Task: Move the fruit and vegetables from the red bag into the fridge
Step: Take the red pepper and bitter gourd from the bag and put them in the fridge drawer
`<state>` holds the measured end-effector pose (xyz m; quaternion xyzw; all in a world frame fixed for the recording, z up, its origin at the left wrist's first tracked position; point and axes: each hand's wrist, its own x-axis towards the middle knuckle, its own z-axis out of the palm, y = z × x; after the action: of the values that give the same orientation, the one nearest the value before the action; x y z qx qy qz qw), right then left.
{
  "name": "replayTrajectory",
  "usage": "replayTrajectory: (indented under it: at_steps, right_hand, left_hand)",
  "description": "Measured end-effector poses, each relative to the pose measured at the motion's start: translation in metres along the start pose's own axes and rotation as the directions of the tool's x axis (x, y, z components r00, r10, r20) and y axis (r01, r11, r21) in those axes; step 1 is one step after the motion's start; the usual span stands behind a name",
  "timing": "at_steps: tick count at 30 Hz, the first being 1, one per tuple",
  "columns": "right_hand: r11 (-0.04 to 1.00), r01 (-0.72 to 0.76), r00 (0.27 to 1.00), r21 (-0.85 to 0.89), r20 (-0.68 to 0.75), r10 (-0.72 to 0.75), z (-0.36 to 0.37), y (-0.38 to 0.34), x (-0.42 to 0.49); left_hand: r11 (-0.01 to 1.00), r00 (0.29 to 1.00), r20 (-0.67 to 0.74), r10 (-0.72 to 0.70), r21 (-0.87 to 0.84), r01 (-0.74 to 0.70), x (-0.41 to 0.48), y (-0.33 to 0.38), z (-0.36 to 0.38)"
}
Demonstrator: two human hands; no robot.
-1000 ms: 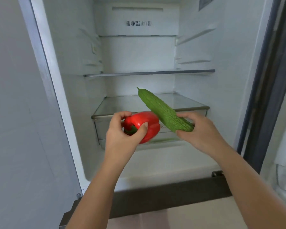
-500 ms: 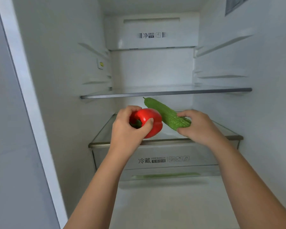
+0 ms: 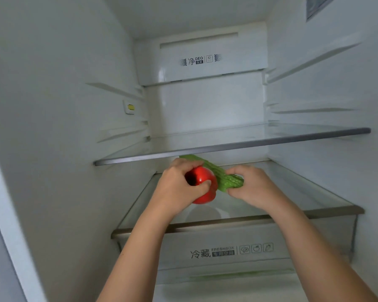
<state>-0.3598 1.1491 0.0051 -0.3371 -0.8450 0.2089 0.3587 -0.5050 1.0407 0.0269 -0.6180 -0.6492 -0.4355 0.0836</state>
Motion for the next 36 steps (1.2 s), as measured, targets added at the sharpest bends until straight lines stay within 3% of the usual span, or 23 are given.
replayTrajectory:
  at_steps: [5, 14, 19, 27, 32, 36]
  right_hand:
    - [1.000, 0.011, 1.000, -0.029, -0.023, -0.012, 0.006, 0.004, 0.005]
    - [0.999, 0.022, 0.999, -0.024, -0.044, -0.023, 0.007, 0.004, 0.005]
    - [1.000, 0.023, 0.998, 0.004, -0.057, -0.023, 0.007, 0.005, 0.000]
    - [0.998, 0.035, 0.995, 0.047, -0.098, -0.030, 0.006, 0.004, -0.005]
    - [0.996, 0.040, 0.991, 0.083, -0.133, -0.028, 0.007, 0.003, -0.004]
    - [0.995, 0.055, 0.990, 0.089, -0.131, -0.043, 0.007, 0.004, -0.005]
  left_hand:
    - [0.997, 0.999, 0.025, -0.044, 0.060, 0.043, 0.010, -0.012, 0.003]
    - [0.997, 0.994, 0.081, -0.067, -0.036, 0.070, 0.026, -0.021, 0.009]
    - [0.989, 0.979, 0.182, -0.090, -0.100, 0.109, 0.024, -0.024, 0.008]
    - [0.989, 0.982, 0.165, -0.092, 0.133, 0.071, 0.017, -0.018, -0.014]
    - [0.957, 0.960, 0.211, -0.185, 0.259, 0.128, 0.021, -0.012, -0.025]
    - [0.970, 0.958, 0.209, -0.197, 0.182, 0.160, 0.020, -0.016, -0.021]
